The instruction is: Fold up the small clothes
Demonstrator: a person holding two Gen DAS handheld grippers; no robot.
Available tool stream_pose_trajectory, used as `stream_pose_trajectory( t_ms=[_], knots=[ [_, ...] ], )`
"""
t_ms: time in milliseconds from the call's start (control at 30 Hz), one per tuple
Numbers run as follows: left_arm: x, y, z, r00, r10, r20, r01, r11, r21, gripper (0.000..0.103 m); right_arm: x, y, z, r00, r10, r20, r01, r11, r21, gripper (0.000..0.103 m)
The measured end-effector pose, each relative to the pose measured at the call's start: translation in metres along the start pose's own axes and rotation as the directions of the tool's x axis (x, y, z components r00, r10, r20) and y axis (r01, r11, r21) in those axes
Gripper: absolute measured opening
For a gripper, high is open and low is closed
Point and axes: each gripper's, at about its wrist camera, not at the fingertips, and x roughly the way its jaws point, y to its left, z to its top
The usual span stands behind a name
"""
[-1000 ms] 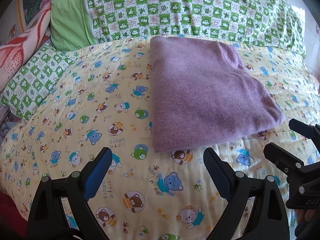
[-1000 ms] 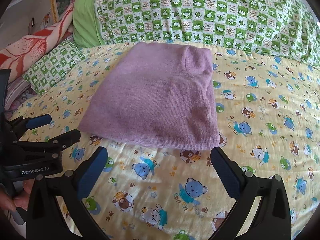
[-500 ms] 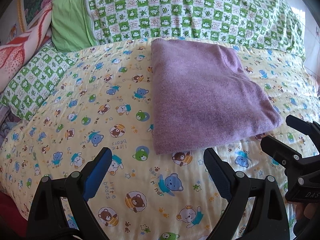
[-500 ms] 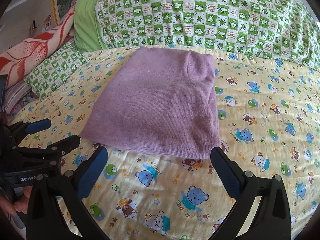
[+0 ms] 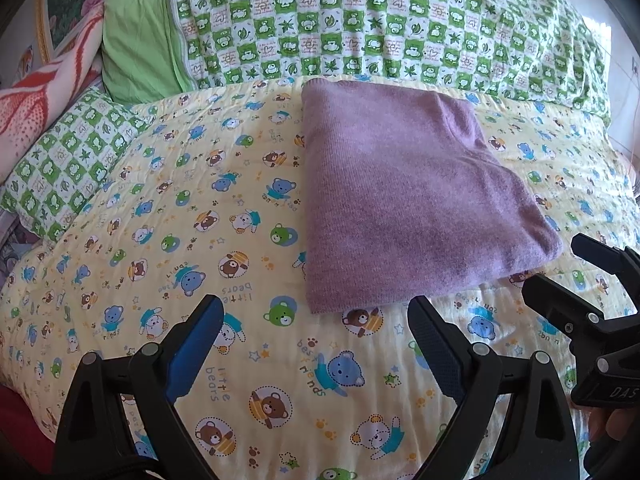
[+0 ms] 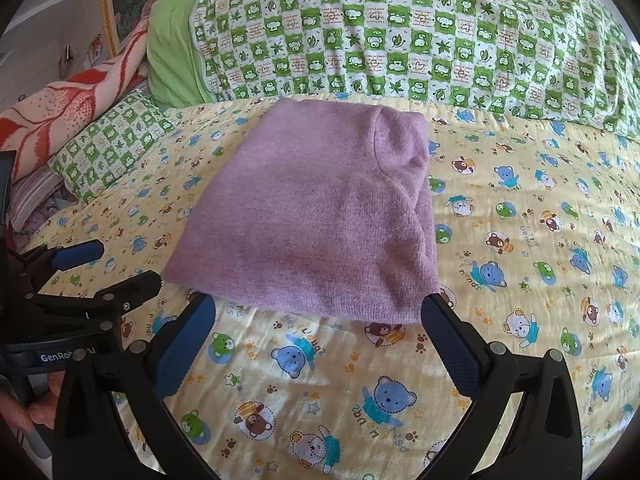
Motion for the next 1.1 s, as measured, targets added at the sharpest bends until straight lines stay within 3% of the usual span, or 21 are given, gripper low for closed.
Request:
stream_pose_trajectory(
  t_ms=[1100],
  knots=[
    [0.0031, 0.0, 0.0072, 1.0, -0.018, -0.005, 0.018, 1.0, 0.004, 0.095, -0.0033, 0.0023, 0.004, 1.0, -0.011, 0.016, 0.011, 1.0, 0.012, 0.102]
  ],
)
